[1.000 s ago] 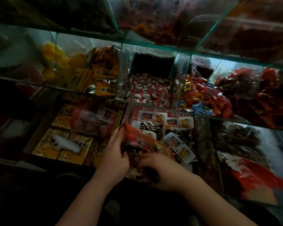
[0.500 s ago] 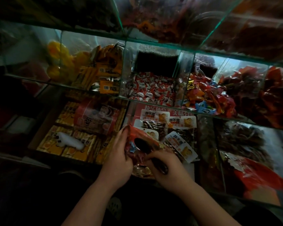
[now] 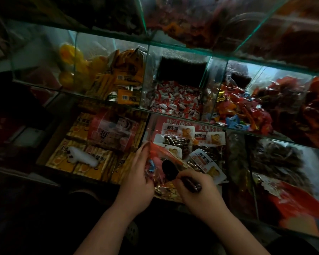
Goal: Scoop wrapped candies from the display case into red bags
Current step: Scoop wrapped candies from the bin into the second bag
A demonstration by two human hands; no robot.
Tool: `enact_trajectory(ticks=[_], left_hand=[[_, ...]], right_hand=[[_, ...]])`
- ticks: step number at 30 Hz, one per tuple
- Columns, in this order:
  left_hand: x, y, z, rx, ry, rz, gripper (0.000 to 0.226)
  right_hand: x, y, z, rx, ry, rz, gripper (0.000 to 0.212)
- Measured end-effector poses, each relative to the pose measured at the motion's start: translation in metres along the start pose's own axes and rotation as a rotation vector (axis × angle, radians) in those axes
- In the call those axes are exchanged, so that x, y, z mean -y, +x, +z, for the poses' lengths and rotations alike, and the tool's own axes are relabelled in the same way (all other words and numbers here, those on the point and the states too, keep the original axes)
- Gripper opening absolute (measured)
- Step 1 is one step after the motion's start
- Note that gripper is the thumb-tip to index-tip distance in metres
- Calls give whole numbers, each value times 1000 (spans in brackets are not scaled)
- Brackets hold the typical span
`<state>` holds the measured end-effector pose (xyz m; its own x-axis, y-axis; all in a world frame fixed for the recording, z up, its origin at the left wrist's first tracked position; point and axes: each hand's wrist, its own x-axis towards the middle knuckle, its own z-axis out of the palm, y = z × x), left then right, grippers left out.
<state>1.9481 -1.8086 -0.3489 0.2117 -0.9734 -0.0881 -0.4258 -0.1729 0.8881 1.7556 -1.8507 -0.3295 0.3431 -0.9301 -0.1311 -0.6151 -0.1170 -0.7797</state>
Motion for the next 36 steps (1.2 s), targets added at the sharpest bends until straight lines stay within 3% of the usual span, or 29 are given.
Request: enact_trajectory(ticks=[8,14,20,23,26,28,32,36], left_hand=[[-10,12,-1,-31,-83,82,95],[1,11,2,-23,-70,102,97],[4,7,0,7,-3,84,101],[9,8,-3,32,-9,43,101],[11,11,-3,26,3,7,97],[13,12,-4,9,20,2,98],[0,11,-6,-3,-13,51,97],[-21,8,-3,-194,115,104,65]], right_hand=[[9,1,1,-47,39,21,15],[15,10,27,-92,217,162,38],[15,30,27,-224,658,536,11],[11,25,10,-298,858,604,20],[6,17,-11,-295,1024,658,9],[3,10,-27,-300,1130,661,16],[0,-8,-60,-276,1223,603,11],[-3,-25,-88,-317,1242,548,8]])
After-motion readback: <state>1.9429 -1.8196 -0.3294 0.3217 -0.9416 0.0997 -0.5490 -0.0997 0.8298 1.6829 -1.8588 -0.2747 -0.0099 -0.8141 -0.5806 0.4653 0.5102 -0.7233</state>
